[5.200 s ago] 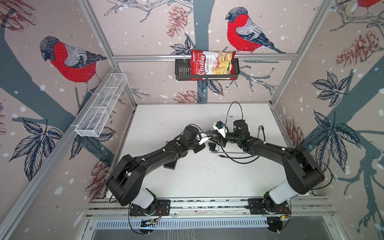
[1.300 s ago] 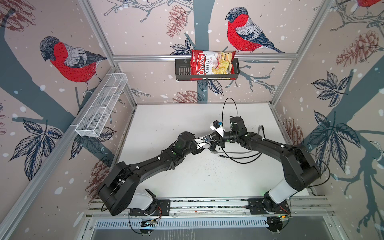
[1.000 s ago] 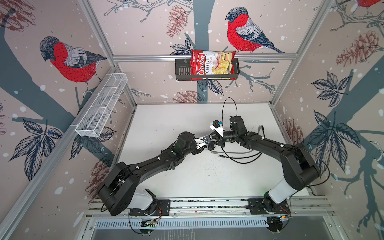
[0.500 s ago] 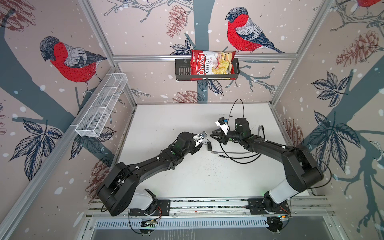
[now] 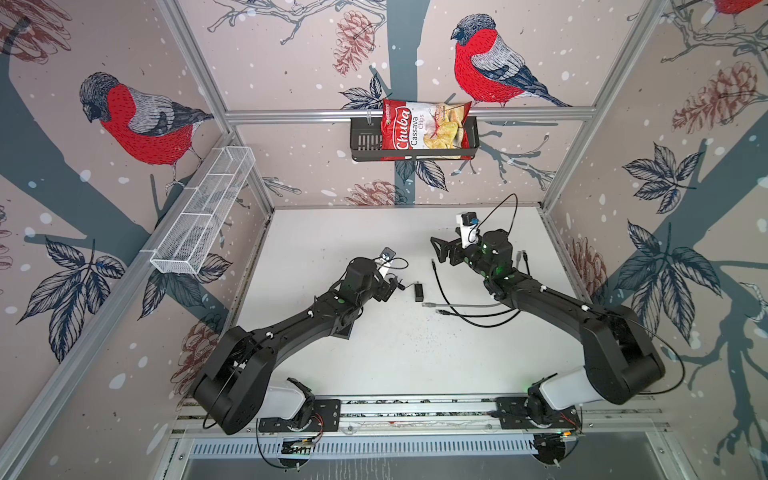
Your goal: Insert the plug into the switch port
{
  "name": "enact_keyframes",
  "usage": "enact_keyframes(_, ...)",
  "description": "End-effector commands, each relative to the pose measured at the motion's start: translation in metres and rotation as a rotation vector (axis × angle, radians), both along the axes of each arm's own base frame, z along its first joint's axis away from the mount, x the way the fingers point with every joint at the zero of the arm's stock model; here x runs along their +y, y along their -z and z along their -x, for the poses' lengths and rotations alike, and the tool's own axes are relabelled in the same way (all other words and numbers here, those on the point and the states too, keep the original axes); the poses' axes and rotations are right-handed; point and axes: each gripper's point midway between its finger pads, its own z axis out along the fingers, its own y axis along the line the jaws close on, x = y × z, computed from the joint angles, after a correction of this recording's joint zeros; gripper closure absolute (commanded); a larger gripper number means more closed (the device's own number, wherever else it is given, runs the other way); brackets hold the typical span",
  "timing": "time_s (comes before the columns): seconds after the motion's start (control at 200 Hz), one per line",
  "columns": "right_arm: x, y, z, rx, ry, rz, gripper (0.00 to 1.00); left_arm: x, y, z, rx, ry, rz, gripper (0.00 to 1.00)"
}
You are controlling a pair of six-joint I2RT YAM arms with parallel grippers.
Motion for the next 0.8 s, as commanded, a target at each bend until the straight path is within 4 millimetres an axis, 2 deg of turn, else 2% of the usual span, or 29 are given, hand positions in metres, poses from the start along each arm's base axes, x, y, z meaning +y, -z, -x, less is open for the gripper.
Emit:
enact_keyframes(0.0, -0.018, -0.008, -0.014, 0.05, 0.076, -0.111, 0.01, 0.012, 0.022, -0.004, 0.164, -0.087, 0.007, 0.05)
enact_keyframes(0.145, -0.02, 0.004, -0.017, 0.094, 0.064, -0.07, 0.0, 0.024, 0.06, -0.005, 0.376, -0.179, -0.098, 0.11)
enact_keyframes(0.2, -0.022, 0.006, -0.017, 0.104, 0.072, -0.064, 0.0, 0.027, 0.068, -0.009, 0.436, -0.222, -0.126, 0.13)
enact_keyframes(0.365, -0.025, 0.014, -0.01, 0.141, 0.07, -0.042, 0.02, 0.029, 0.106, 0.004, 0.628, -0.26, -0.191, 0.23)
enact_keyframes(0.58, -0.019, 0.024, -0.005, 0.175, 0.017, -0.014, 0.18, 0.026, 0.119, 0.007, 0.689, -0.271, -0.196, 0.42)
enact_keyframes(0.71, -0.019, 0.028, -0.005, 0.18, 0.01, -0.018, 0.25, 0.03, 0.124, 0.007, 0.694, -0.29, -0.215, 0.6)
enact_keyframes(0.795, -0.019, 0.029, -0.005, 0.181, 0.006, -0.022, 0.27, 0.03, 0.127, 0.006, 0.697, -0.288, -0.216, 0.62)
